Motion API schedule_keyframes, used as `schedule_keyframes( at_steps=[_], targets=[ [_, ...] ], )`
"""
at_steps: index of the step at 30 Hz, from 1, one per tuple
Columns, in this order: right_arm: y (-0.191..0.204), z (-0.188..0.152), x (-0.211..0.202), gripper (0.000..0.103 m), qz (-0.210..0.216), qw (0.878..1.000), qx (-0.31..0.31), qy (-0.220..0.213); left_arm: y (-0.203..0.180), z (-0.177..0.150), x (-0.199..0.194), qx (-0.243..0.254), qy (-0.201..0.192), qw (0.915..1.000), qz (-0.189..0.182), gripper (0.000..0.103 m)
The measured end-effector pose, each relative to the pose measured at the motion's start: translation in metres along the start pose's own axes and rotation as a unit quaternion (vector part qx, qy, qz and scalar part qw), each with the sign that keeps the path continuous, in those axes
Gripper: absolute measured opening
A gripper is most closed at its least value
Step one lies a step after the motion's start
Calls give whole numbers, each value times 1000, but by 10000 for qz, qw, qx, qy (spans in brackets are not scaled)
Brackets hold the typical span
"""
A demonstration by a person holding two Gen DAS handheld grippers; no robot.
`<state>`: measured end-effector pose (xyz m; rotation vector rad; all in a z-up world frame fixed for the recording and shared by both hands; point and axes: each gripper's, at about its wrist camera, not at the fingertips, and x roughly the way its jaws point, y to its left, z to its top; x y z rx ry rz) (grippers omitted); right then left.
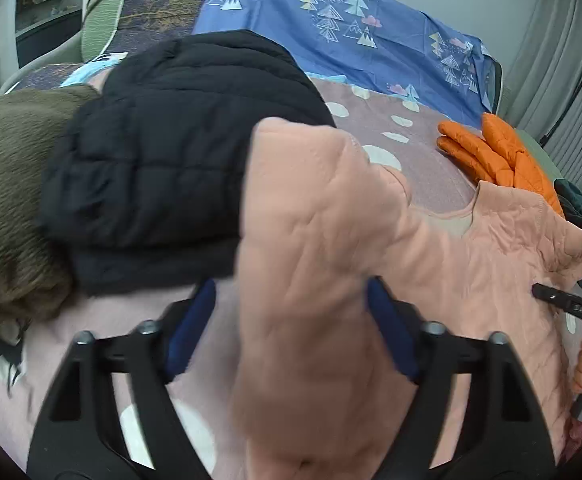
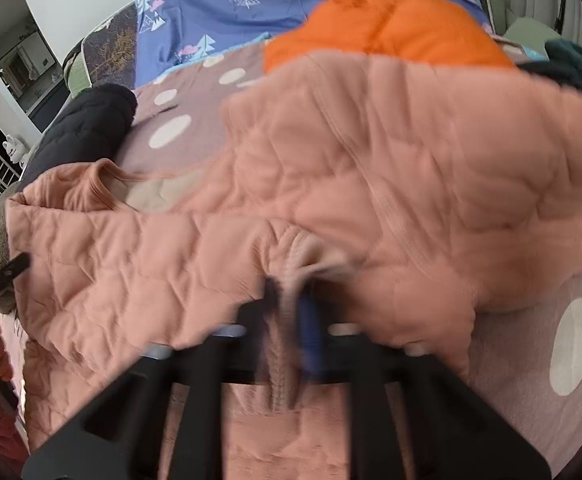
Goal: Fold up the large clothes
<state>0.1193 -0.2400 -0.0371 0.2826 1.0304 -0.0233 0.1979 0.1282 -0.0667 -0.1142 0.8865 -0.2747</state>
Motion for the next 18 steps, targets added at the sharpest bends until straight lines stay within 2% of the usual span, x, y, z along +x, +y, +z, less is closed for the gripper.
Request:
schedule_keyframes(
  at_steps=[2,3,4,7,8,9,10,11,12,14,16,18],
  targets=[
    [6,8,-20,8,96,9990,-76,-419,-1,7,-2,-104,-7,9999,45,29],
    [8,12,-36,7,217,9971,-132,-721,0,6,-8,-211,-120,9997,-71,26],
    [12,15,-59,2,257,9923,-228,-1188,3,8,-21,-325,-379,9986,-167,26],
    [16,18,-90,2,-233,9773,-507,-2045,11,9,-28,-392,-636,9972,11,27],
    [11,21,-85,2,-434,9765,-481,-2053,15,7,-20,-428,-557,9975,57,31],
    [6,24,-72,2,-528,9809,-415,-1827,16,5,-11,-423,-439,9981,111,35],
    [-1,25,-53,2,-626,9864,-327,-1484,16,2,-4,-402,-360,9984,153,37],
    [-11,24,-30,2,-793,9913,-164,-1035,15,-2,1,-364,-325,9985,242,45],
    [-22,19,-16,2,-776,9941,67,-761,15,-4,0,-336,-366,9983,309,51],
    [-34,9,-9,2,-385,9962,418,-661,14,-5,-9,-293,-508,9975,386,56],
    [-33,5,-14,3,-148,9964,408,-722,12,-1,-25,-265,-637,9961,541,55],
    [-23,4,-25,4,1,9958,227,-883,0,5,-54,-130,-1037,9924,650,51]
  ],
)
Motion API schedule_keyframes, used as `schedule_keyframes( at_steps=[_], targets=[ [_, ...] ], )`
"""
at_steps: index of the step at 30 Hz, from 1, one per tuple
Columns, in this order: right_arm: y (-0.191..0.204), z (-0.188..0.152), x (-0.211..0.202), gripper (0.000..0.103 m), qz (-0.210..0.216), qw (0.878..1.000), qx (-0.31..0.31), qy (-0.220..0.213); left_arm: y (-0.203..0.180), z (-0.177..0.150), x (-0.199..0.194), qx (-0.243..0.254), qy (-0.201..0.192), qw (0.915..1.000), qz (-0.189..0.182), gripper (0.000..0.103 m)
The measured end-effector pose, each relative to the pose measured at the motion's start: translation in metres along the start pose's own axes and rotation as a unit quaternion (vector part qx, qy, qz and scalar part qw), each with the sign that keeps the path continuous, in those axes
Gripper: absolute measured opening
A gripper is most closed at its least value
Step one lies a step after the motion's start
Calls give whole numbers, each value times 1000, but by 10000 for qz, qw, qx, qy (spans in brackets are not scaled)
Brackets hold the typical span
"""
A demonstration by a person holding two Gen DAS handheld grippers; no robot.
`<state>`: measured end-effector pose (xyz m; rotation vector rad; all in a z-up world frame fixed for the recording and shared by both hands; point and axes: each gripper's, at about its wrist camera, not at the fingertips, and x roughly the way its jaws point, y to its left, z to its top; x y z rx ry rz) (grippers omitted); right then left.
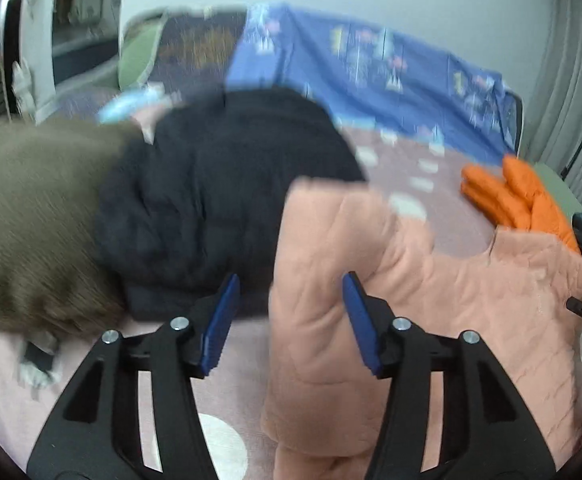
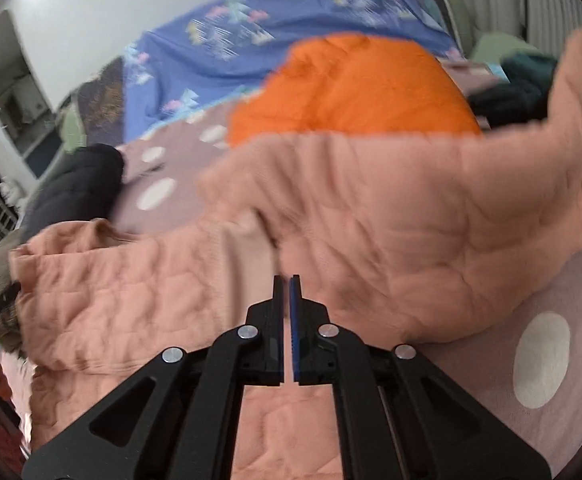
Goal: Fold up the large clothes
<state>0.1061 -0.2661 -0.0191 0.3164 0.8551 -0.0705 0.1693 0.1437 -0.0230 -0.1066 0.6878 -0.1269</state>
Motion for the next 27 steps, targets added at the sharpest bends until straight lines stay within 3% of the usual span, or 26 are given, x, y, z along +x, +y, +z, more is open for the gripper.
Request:
schedule_keyframes(
  at_steps=[3,5,7,9,11,13,15,17,19,21,23,25,26,27],
  targets=[
    [20,4,-9,4,453,9985,-257,-153,-31,9,-34,250,-410,9980,-408,45],
    [32,2,-3,5,681,9971,-346,-8,-60,3,-35,571,-266,9956,-696,45],
    [42,-3,21,5,500,9973,-378,371,-87,-11,-16,932,95,9916,-896,44],
    [40,-18,61,2,-5,9947,-412,942,-110,-36,20,1203,597,9876,-808,40],
    [34,-27,61,2,152,9972,-431,592,-118,-60,57,1277,1173,9828,-638,36],
    [28,-25,49,3,333,9968,-365,631,-119,-75,65,1325,990,9849,-509,38],
    [12,-16,17,6,604,9973,-195,364,-120,-73,60,1339,977,9848,-525,37],
    [-20,-3,-31,12,467,9979,-146,-417,-118,-71,58,1345,1019,9838,-599,38],
    [-53,5,-62,32,15,9954,12,-955,-118,-73,57,1280,993,9846,-653,38],
    [-109,15,-95,42,-481,9860,573,-1493,-121,-77,55,1339,956,9845,-601,39],
    [-177,20,-118,42,-716,9700,1479,-1791,-116,-77,54,1396,952,9841,-547,39],
    [-221,18,-126,45,-762,9550,2155,-1891,-117,-77,57,1424,963,9837,-520,39],
    [-260,11,-126,50,-601,9411,2681,-1973,-119,-76,61,1415,964,9838,-527,39],
    [-271,9,-121,61,-461,9388,2796,-1960,-119,-75,61,1410,964,9839,-535,39]
  ],
)
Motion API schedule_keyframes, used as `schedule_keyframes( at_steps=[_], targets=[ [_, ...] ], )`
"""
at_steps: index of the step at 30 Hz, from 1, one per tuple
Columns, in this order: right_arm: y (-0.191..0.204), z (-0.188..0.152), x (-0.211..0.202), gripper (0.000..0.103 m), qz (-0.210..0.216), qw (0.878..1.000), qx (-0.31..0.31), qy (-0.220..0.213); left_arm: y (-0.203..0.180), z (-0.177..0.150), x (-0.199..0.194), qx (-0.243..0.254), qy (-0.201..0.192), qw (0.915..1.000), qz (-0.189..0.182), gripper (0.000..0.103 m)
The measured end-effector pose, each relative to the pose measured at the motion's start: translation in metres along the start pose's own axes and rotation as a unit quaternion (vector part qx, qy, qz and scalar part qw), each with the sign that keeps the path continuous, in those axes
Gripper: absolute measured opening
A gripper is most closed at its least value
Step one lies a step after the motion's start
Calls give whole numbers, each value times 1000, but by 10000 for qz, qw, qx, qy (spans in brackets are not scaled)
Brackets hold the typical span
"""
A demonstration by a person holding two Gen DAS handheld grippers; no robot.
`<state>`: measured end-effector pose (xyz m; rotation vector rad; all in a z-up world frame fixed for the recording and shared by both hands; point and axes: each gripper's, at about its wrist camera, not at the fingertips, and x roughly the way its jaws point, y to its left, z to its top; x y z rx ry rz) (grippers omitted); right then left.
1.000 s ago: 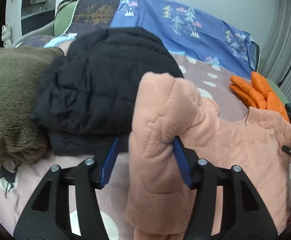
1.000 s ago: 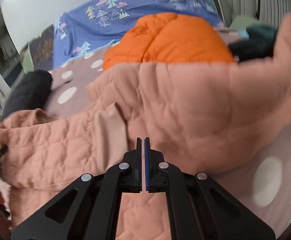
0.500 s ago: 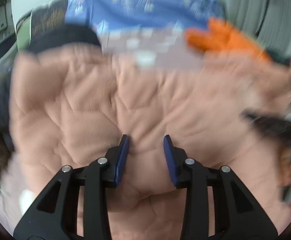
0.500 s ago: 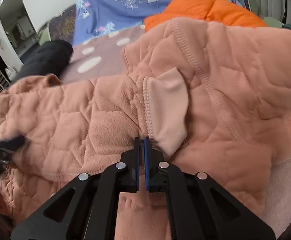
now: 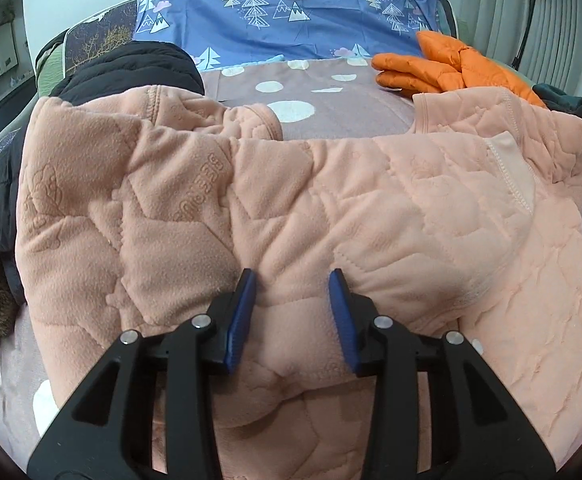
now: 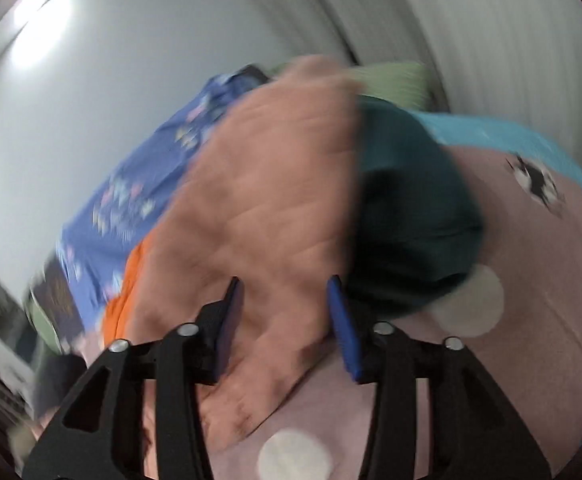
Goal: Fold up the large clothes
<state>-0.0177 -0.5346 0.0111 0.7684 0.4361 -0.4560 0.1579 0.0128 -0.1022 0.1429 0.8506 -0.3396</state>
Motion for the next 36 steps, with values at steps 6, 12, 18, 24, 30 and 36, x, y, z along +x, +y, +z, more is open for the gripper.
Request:
schedule_keyframes(
  at_steps=[6,12,18,24,30,36],
  targets=[
    [-8,-7,40,84,1081,9921,393,499,1,0,0,-28,-9,10000,-41,39],
    [-1,-2,50,13,1650,9809,784,673,3,0,-1,-73,-24,9999,-94,39],
    [93,-12,-17,12,2435,9679,-595,161,6,2,-7,-114,-84,9997,-175,39],
    [227,-78,-48,12,3298,9183,-2146,435,15,9,-35,-332,-330,9974,-546,40],
    [332,-192,-19,14,3209,8549,-3805,1463,52,12,-77,-940,-754,9885,-915,57],
    [349,-318,24,39,2836,7940,-4526,2902,84,2,-114,-1141,-1061,9824,-1035,76]
  ],
)
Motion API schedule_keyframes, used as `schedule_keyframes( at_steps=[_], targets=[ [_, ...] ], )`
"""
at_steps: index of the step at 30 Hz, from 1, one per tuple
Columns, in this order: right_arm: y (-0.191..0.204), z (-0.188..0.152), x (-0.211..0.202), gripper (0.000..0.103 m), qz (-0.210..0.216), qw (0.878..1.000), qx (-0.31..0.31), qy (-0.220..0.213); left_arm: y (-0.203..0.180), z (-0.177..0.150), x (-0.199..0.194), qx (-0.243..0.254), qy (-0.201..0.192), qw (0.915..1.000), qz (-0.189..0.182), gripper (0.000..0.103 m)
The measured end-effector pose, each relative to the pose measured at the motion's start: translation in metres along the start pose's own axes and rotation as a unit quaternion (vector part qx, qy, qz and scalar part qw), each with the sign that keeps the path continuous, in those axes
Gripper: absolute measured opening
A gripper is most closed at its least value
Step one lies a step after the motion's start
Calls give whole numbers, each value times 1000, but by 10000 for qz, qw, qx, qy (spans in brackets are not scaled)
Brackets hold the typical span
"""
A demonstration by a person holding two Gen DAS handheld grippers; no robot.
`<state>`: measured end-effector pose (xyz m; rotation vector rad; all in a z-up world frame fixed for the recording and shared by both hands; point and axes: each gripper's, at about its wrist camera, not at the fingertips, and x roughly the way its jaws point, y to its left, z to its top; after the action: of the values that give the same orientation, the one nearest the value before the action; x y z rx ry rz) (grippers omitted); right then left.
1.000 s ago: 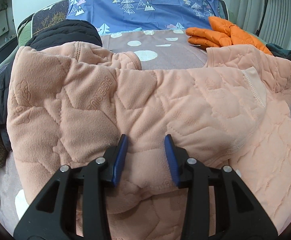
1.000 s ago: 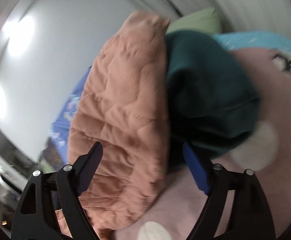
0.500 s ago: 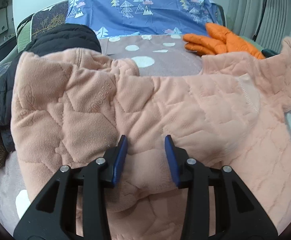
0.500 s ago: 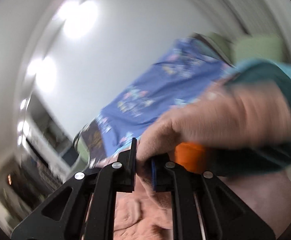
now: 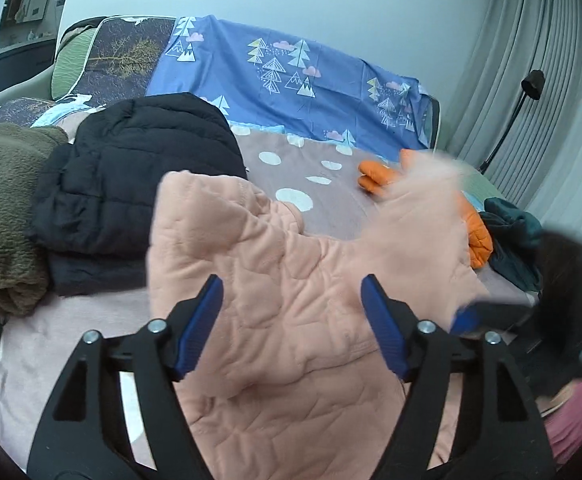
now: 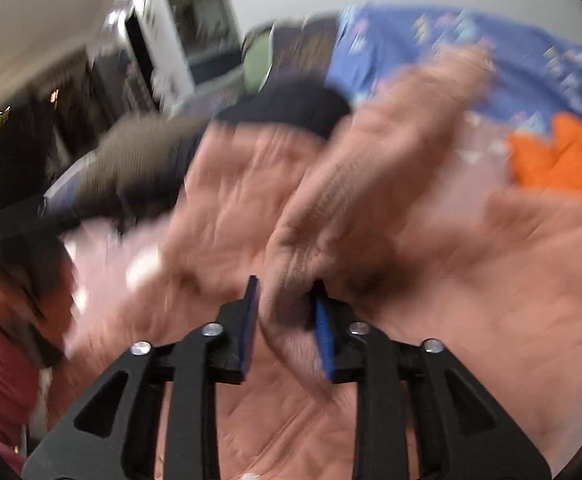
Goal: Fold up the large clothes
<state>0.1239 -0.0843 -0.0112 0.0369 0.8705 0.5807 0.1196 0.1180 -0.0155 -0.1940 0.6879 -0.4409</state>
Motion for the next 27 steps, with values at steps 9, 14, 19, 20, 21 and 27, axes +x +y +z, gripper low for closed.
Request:
schedule_keyframes(
  at_steps=[9,14,19,20,21,27],
  targets=[
    [1,-40,-39,59,-23,9998,195,-41,1,-19,8,-23,254,9994,-243,88],
    [-12,-56,-47,59,-553,9983,195,32,10,-33,25,-60,664,9964,516,88],
    [-32,-64,-50,59,-1410,9893,364,54,25,-47,28,-74,868,9946,567,78],
    [-36,-66,-53,59,-1463,9882,456,12,25,-48,29,32,907,9932,723,57],
    [-43,-68,-57,59,-1436,9879,582,-38,22,-49,27,177,901,9916,910,37],
    [-68,-75,-89,59,-1649,9804,979,-452,-30,-24,-7,947,275,9913,876,6]
  ],
)
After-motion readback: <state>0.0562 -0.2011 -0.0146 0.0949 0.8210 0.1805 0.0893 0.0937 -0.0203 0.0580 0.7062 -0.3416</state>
